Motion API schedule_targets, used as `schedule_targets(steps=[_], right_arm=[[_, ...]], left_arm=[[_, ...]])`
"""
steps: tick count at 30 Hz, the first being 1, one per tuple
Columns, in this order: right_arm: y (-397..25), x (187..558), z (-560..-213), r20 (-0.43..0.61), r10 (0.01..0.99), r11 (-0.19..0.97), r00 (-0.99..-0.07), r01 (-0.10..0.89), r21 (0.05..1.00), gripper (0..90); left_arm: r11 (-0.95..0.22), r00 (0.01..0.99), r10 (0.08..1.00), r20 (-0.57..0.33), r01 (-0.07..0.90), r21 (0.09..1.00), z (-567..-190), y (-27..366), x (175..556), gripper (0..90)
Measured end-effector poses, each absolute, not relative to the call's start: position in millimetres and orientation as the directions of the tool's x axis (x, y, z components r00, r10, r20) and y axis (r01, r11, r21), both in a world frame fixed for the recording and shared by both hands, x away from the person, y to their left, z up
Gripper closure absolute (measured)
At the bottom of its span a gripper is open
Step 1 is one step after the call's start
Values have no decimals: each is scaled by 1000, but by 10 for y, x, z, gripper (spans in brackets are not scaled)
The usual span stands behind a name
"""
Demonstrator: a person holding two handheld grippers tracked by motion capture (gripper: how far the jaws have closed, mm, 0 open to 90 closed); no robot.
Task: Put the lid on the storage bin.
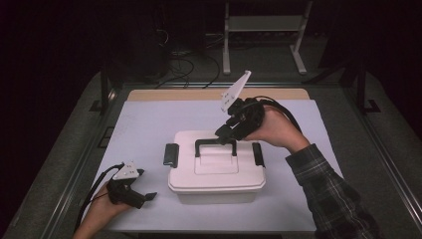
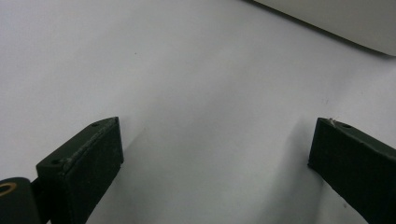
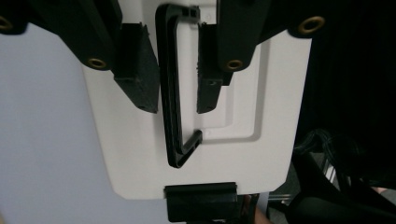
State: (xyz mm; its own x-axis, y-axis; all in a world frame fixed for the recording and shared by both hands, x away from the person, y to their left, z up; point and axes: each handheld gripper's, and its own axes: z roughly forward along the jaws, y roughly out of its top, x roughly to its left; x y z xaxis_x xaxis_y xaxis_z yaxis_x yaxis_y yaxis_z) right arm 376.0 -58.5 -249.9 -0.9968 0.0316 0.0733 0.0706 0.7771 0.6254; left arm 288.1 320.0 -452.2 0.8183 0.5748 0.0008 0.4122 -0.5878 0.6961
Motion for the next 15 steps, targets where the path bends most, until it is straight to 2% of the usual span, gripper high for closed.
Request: schedule_targets(steps=[6, 15], right_arm=[[-894, 3721, -2538, 44, 118, 739, -992, 118, 663, 578], [-1403, 3660, -2684, 23, 264, 700, -964, 208, 683, 484]], left_arm=[[-588, 818, 575, 1, 412, 696, -4522, 3200, 2881, 20], [-588, 818, 575, 1, 412, 696, -4523, 3200, 2881, 20]])
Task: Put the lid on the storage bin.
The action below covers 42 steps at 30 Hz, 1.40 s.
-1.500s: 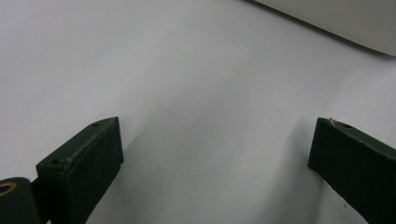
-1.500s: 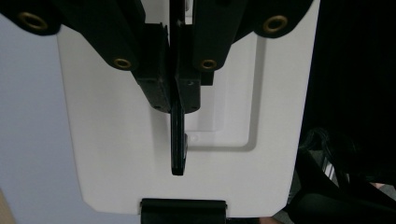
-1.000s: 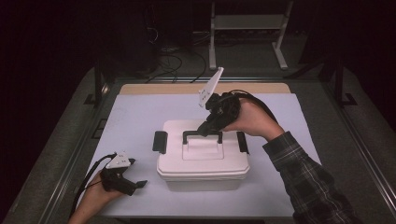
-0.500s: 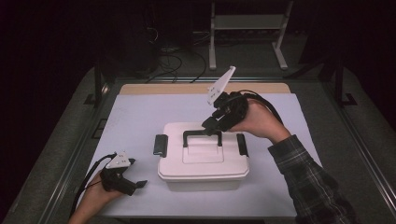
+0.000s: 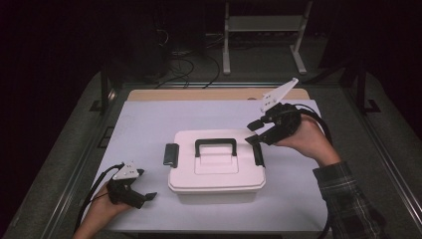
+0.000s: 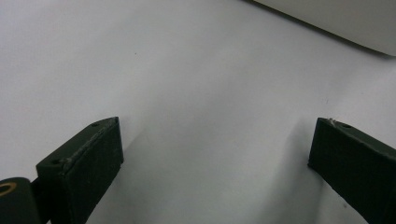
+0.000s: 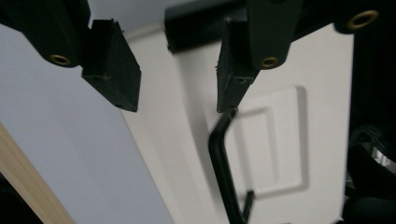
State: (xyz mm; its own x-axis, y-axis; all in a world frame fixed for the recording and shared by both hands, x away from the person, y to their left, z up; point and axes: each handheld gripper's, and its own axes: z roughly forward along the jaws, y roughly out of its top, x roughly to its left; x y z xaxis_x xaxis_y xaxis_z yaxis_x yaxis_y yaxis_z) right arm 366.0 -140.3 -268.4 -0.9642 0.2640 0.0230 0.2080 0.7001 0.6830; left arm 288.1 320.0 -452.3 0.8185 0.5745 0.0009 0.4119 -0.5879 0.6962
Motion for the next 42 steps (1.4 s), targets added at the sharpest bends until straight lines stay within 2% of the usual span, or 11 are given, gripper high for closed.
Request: schedule_targets(steps=[16, 21, 25, 30, 42], right_arm=[[-1934, 3550, -2996, 31, 448, 640, -893, 345, 686, 311], [-1997, 3524, -3082, 5, 504, 632, -863, 373, 679, 188], [-2042, 3513, -3180, -6, 554, 617, -833, 406, 674, 131], [-2084, 3499, -3329, -21, 620, 595, -785, 452, 665, 18], [-2202, 3449, -3712, 11, 697, 531, -717, 526, 665, 0]], left_arm=[[-588, 818, 575, 1, 412, 696, -4523, 3200, 2881, 20], [-588, 818, 575, 1, 412, 697, -4523, 3200, 2881, 20], [-588, 818, 575, 1, 412, 696, -4523, 3201, 2881, 20], [-588, 818, 575, 1, 412, 696, -4523, 3201, 2881, 20], [-586, 818, 575, 1, 411, 698, -4524, 3200, 2881, 20]])
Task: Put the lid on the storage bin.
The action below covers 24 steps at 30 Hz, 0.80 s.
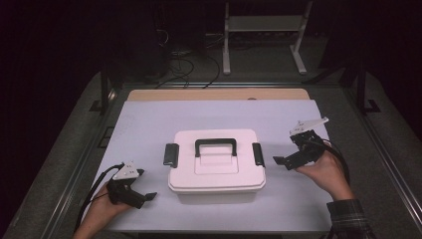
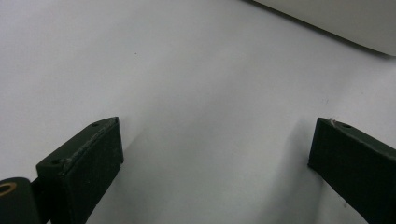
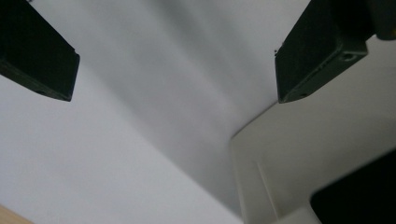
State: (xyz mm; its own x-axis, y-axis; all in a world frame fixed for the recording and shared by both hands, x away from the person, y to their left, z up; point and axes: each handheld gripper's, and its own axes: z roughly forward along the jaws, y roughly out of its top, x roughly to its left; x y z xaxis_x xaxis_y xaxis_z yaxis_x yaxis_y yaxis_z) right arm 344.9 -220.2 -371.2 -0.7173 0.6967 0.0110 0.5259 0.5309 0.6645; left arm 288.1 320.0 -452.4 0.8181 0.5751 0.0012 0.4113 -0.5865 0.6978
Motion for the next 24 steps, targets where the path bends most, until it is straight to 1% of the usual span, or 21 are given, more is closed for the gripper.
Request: schedule_targets(steps=[6, 10, 20, 24], right_arm=[[-2258, 3403, -3908, 17, 730, 501, -683, 552, 666, 0], [-2331, 3368, -4016, 44, 764, 449, -644, 580, 680, 0], [-2425, 3299, -4249, 73, 800, 404, -595, 625, 668, 0], [-2452, 3267, -4320, 66, 813, 397, -579, 634, 663, 0]], left_arm=[[-587, 818, 575, 2, 411, 698, -4524, 3200, 2881, 20], [-587, 818, 575, 2, 411, 698, -4525, 3200, 2881, 20], [-587, 818, 575, 2, 411, 698, -4525, 3200, 2880, 20], [-587, 818, 575, 2, 411, 698, -4525, 3200, 2881, 20]])
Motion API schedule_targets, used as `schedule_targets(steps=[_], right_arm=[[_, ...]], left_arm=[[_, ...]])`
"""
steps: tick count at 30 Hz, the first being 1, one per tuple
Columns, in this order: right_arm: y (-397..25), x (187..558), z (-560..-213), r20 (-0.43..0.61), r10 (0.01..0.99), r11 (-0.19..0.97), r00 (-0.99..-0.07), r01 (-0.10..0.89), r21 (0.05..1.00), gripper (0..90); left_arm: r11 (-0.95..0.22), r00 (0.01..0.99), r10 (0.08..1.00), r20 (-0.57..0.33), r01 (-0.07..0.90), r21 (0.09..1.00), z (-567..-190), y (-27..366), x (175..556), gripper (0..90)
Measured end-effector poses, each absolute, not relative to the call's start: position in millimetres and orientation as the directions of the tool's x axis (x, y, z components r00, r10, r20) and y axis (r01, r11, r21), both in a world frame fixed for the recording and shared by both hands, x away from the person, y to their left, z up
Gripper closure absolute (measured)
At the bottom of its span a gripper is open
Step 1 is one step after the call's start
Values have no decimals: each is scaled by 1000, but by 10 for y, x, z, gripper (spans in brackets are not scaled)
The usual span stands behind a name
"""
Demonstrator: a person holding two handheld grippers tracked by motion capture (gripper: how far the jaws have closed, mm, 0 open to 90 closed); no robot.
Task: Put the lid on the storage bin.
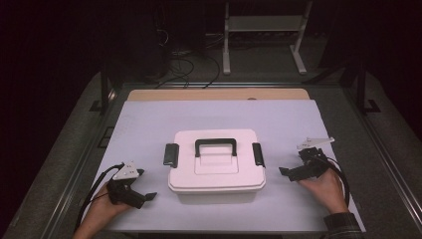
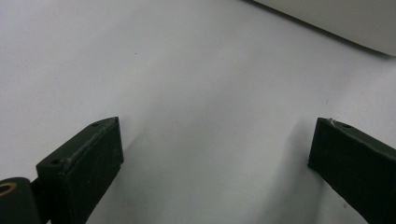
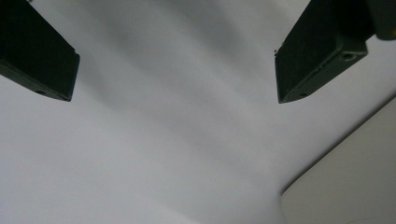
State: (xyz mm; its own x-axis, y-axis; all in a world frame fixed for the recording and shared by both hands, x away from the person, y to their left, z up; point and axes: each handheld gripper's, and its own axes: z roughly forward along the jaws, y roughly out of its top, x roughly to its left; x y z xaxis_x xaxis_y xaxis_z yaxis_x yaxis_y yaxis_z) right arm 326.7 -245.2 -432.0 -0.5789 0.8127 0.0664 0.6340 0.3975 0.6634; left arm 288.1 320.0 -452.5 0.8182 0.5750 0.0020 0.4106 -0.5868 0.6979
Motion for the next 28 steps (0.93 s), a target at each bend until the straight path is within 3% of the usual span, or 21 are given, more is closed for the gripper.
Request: schedule_targets(steps=[8, 28], right_arm=[[-2506, 3199, -4484, 74, 831, 383, -551, 665, 641, 0], [-2525, 3068, -4597, 17, 841, 384, -541, 618, 686, 0]], left_arm=[[-589, 819, 574, 3, 410, 697, -4524, 3201, 2881, 20], [-590, 819, 573, 4, 409, 696, -4524, 3201, 2880, 20]])
